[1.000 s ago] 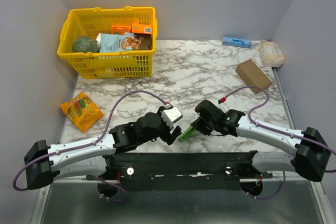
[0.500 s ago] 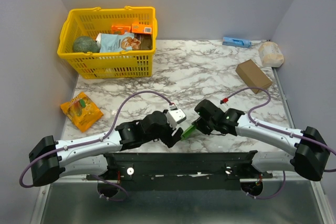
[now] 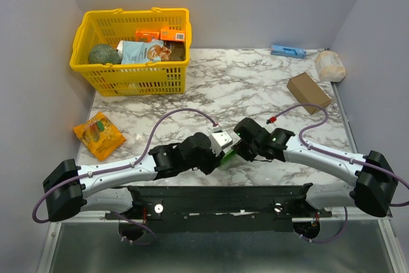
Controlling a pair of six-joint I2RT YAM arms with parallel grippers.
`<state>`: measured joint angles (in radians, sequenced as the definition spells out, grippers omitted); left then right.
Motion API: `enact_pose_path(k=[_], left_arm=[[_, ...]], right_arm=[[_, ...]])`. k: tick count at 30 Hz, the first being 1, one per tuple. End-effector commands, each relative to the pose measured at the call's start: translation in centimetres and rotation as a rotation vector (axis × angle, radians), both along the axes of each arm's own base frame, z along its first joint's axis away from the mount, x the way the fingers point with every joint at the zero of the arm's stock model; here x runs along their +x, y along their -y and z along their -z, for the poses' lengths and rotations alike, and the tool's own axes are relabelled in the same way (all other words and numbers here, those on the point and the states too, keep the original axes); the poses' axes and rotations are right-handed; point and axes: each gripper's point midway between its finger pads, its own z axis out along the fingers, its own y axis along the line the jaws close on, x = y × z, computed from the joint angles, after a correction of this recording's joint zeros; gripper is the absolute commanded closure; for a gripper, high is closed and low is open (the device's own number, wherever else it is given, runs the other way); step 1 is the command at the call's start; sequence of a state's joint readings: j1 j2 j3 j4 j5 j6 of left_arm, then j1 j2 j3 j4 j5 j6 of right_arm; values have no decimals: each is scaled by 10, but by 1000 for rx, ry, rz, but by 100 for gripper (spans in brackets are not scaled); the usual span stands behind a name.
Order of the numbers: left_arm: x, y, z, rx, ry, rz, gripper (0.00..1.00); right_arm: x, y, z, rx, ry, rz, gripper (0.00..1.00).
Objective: Fold the paper box
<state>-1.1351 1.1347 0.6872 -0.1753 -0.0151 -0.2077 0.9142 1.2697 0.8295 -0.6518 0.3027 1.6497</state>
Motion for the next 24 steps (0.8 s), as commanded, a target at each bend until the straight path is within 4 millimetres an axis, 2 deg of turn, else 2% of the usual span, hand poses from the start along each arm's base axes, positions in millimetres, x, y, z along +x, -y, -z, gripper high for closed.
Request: enact_pose_path(k=[1,7,10,13,17,20,24], left_arm=[[9,-5,2,59,2,-58,58],[19,-12,7,122,9,-119,64],[19,-9,5,108,4,-124,67],[17,-3,1,79,-9,-110,72],[16,0,0,57,-24,-118,88],[18,1,-1,42,-34,-147,97],[26,1,-1,39,-49,-230,100]], right_arm=[[8,7,-2,-35,16,46,71],[8,6,-1,-38,11,47,71],[10,5,-2,-42,12,45,71],[11,4,-1,-51,11,46,71],[12,5,0,-61,13,46,71],[14,5,0,-73,13,53,71],[13,0,-3,-73,26,65,72]])
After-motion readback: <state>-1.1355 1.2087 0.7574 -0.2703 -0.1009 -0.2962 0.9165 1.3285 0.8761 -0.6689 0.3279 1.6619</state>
